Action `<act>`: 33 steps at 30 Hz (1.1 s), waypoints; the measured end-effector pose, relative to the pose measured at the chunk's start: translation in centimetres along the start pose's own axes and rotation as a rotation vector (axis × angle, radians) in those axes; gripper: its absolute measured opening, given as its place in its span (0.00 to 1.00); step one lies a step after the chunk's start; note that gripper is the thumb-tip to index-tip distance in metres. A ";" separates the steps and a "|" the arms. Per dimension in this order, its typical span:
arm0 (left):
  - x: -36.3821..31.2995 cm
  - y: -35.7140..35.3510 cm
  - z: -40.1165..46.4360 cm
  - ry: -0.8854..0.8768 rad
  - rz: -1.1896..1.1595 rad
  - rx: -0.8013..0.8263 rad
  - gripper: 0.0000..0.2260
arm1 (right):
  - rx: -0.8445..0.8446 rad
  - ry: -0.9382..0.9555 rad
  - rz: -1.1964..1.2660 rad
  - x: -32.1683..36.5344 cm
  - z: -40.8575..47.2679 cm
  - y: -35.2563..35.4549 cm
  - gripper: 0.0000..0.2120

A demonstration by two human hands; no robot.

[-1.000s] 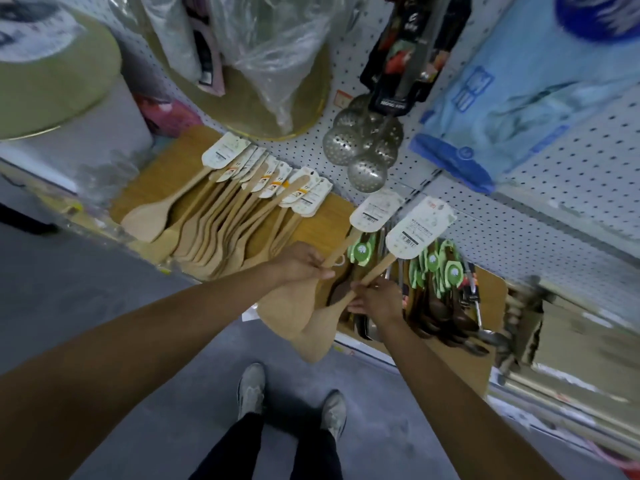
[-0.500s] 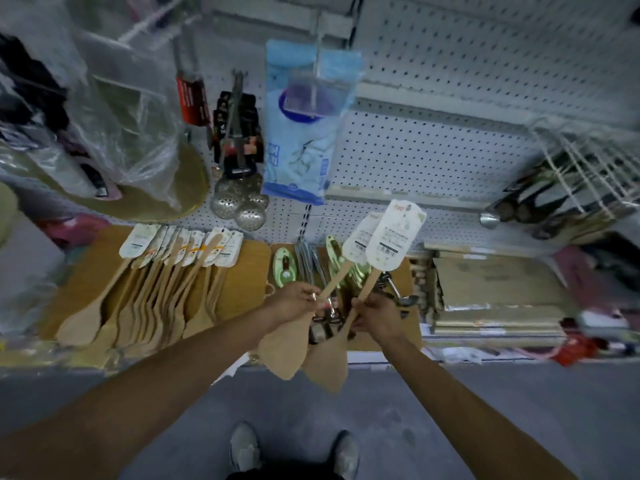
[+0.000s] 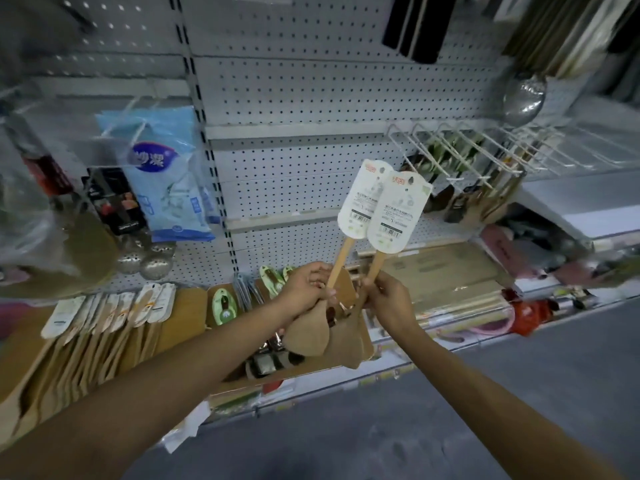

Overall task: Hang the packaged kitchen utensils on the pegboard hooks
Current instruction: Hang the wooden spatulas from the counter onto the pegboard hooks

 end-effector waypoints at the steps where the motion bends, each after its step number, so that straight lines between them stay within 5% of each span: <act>1: -0.2 -1.7 0.4 -0.020 -0.001 -0.013 0.17 | -0.014 -0.001 0.016 -0.8 0.1 1.6 0.10; 17: -1.9 -26.7 8.2 -0.187 0.035 0.052 0.08 | -0.169 -0.036 0.124 -15.9 2.5 24.0 0.07; 33: -0.3 -40.2 23.1 -0.203 0.177 0.271 0.05 | -0.298 -0.112 0.196 -28.0 11.8 34.2 0.02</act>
Point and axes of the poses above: each hand's wrist, its own z-axis towards the middle knuckle, its own y-axis out of the back of the hand, x = y × z, the point moved 1 cm from there along z, towards the middle knuckle, and after that the axes turned 13 degrees about -z, right-handed, at the moved point
